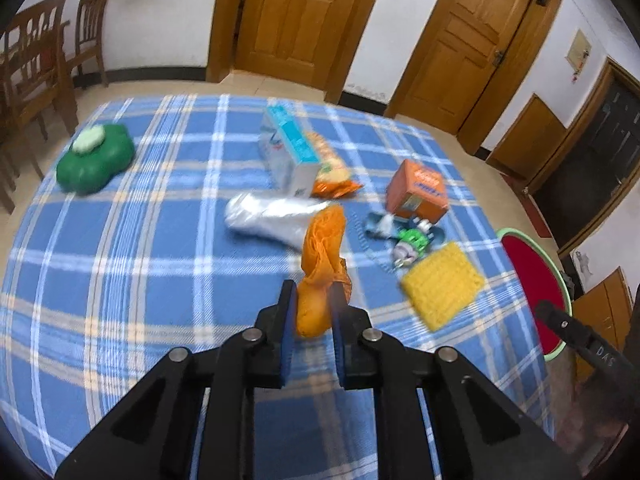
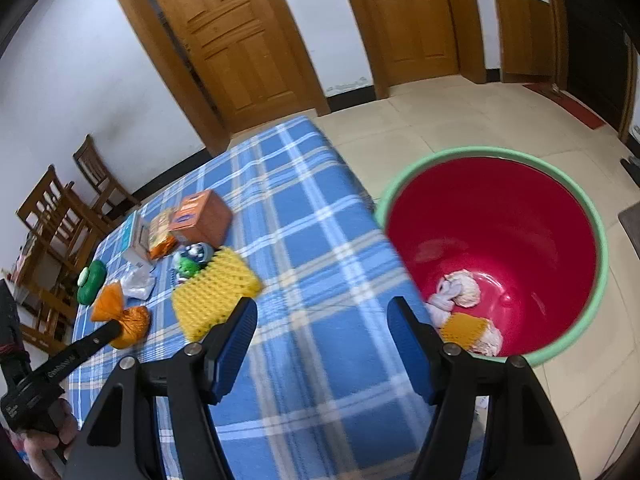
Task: Collect trash
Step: 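Grasp the yellow foam net with the right gripper while the left holds the orange bag, then carry the orange mesh bag and yellow foam net over the red bucket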
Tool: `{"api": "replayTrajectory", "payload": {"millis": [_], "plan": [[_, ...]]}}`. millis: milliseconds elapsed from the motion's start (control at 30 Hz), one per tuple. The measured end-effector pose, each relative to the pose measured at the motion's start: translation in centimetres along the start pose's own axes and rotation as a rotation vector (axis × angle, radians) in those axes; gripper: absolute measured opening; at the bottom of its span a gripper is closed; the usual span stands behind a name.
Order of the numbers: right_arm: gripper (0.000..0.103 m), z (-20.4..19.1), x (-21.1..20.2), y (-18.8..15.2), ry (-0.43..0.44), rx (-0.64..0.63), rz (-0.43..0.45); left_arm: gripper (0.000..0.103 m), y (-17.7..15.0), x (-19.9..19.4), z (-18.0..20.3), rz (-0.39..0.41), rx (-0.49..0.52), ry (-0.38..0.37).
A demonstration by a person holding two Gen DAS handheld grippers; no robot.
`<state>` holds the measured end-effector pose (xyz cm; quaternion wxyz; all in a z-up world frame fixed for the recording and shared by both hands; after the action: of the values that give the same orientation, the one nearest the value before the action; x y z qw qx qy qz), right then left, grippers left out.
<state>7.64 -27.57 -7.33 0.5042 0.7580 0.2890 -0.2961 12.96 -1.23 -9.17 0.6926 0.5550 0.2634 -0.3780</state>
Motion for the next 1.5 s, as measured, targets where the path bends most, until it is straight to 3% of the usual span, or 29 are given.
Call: {"api": "replayTrajectory", "payload": {"millis": [100,233,633,867,1033,1133,1333,1500], "plan": [[0.07,-1.0,0.7,0.2,0.008,-0.027,-0.009,0.017,-0.4,0.5,-0.6,-0.019,-0.014,0.008],[0.07,-2.4,1.8,0.4,0.018,-0.059,-0.024,0.034,-0.6,0.9,-0.8,-0.029,-0.011,0.021],[0.069,-5.2,6.1,0.2,0.027,-0.13,-0.083,0.04,-0.7,1.9,-0.7,-0.035,-0.005,0.023],[0.051,-6.3,6.6,-0.1,0.025,-0.182,-0.061,0.041,-0.7,2.4,0.0,-0.035,0.011,0.016],[0.025,-7.1,6.7,-0.5,0.073,-0.186,-0.068,0.041,-0.8,2.6,0.5,-0.026,0.024,0.024],[0.017,-7.2,6.2,-0.8,0.082,-0.193,-0.059,0.041,-0.8,2.6,0.7,-0.022,0.027,0.026],[0.013,-6.7,4.6,-1.3,0.1,-0.184,-0.043,0.026,-1.0,2.2,0.9,-0.019,0.025,0.018],[0.013,-6.1,2.7,-1.4,0.109,-0.163,-0.011,0.024,-1.1,1.4,1.3,-0.01,0.037,0.019]]}}
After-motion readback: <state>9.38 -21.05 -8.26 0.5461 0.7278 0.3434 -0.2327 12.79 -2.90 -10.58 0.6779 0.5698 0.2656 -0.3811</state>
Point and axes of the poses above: each gripper's, at about its wrist camera, not at the fingertips, and x roughly the way its jaws point, z to its right, y to its top, the point moved 5 cm from there along x, roughly the way its jaws point, and after that the axes turned 2 degrees about y, right-handed, at the moved point
